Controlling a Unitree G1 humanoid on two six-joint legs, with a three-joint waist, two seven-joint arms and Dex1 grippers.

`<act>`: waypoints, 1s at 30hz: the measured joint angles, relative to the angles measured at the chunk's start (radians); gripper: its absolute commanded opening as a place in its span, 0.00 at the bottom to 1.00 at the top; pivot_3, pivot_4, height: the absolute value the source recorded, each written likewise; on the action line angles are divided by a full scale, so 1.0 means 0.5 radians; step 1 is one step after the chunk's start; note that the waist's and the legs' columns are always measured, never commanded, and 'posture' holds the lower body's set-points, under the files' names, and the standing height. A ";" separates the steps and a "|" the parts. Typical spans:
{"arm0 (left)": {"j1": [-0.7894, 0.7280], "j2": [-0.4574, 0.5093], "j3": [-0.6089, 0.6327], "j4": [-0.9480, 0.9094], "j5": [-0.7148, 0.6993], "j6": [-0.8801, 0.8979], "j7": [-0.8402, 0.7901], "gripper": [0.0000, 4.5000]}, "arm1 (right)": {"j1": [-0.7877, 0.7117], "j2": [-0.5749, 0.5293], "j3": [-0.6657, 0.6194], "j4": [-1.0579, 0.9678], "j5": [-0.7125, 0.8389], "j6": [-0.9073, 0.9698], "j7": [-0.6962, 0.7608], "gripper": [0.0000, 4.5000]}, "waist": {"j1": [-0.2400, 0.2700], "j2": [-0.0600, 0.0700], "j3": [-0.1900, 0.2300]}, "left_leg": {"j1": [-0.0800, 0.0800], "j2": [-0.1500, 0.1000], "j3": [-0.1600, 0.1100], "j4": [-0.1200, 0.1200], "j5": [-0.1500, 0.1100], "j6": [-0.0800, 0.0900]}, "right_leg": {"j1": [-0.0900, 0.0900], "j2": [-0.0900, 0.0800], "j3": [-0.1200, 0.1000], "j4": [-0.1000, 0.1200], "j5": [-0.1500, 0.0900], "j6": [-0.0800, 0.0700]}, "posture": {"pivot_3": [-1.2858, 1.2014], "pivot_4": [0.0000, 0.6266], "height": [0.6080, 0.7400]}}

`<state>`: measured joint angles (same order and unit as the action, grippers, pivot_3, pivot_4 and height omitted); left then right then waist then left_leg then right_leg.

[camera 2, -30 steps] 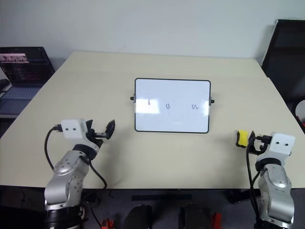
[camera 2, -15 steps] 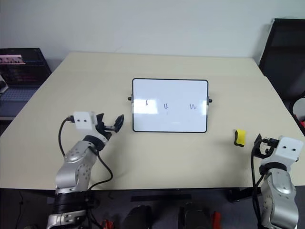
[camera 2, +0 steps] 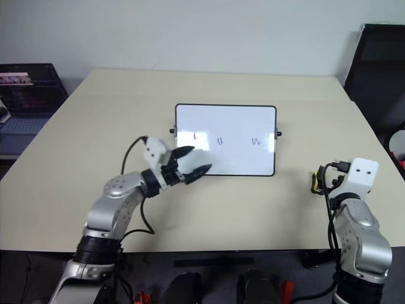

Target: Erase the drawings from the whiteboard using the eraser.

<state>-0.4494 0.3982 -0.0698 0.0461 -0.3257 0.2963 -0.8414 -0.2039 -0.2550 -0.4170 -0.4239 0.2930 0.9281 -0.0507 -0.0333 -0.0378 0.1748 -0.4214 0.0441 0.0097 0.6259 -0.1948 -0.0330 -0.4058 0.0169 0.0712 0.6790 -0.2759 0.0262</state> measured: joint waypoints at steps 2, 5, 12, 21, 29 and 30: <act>-0.059 0.002 -0.053 0.056 0.000 -0.013 -0.113 1.00 | -0.065 -0.001 -0.001 0.036 0.010 0.127 -0.017 1.00 | 0.000 0.000 0.000 | 0.000 -0.001 0.000 0.000 0.000 0.000 | 0.000 0.000 0.000 0.000 0.000 0.000 | 0.52 0.24 1.00; -0.139 -0.001 -0.130 0.170 0.047 -0.103 -0.234 1.00 | -0.156 -0.006 -0.005 0.095 0.009 0.263 -0.034 1.00 | 0.000 0.000 0.000 | -0.002 -0.002 0.001 0.000 0.000 0.000 | -0.002 0.000 0.000 0.000 0.000 0.000 | 0.52 0.24 1.00; -0.209 -0.027 -0.203 0.347 0.161 -0.301 -0.344 1.00 | -0.226 -0.024 -0.003 0.223 0.004 0.327 -0.032 1.00 | -0.002 0.000 0.000 | -0.004 -0.002 0.000 -0.001 0.000 0.001 | -0.002 0.001 0.000 -0.001 0.000 0.000 | 0.52 0.24 1.00; -0.208 -0.041 -0.241 0.389 0.211 -0.387 -0.358 1.00 | -0.246 -0.022 0.013 0.337 -0.012 0.310 -0.034 1.00 | -0.002 0.001 0.000 | -0.004 -0.001 -0.001 0.000 0.000 0.001 | -0.003 0.001 0.000 -0.001 0.000 0.000 | 0.52 0.24 1.00; -0.204 -0.036 -0.241 0.390 0.220 -0.395 -0.354 1.00 | -0.257 -0.021 0.013 0.399 -0.014 0.278 -0.036 0.96 | -0.002 0.001 0.000 | -0.004 -0.001 -0.001 0.000 0.000 0.001 | -0.003 0.001 0.000 -0.001 0.000 0.001 | 0.52 0.24 1.00; -0.203 -0.036 -0.241 0.390 0.221 -0.395 -0.354 1.00 | -0.260 -0.021 0.012 0.408 -0.013 0.273 -0.036 0.92 | -0.003 0.001 0.000 | -0.004 -0.001 -0.001 0.000 0.000 0.001 | -0.003 0.001 0.000 -0.001 0.000 0.001 | 0.52 0.24 1.00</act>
<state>-0.5508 0.3800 -0.1903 0.2409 -0.2153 0.0986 -1.0183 -0.3341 -0.2658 -0.4108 -0.2197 0.2864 1.0646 -0.0686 -0.0346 -0.0374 0.1750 -0.4235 0.0434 0.0094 0.6257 -0.1949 -0.0327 -0.4072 0.0172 0.0710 0.6786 -0.2758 0.0264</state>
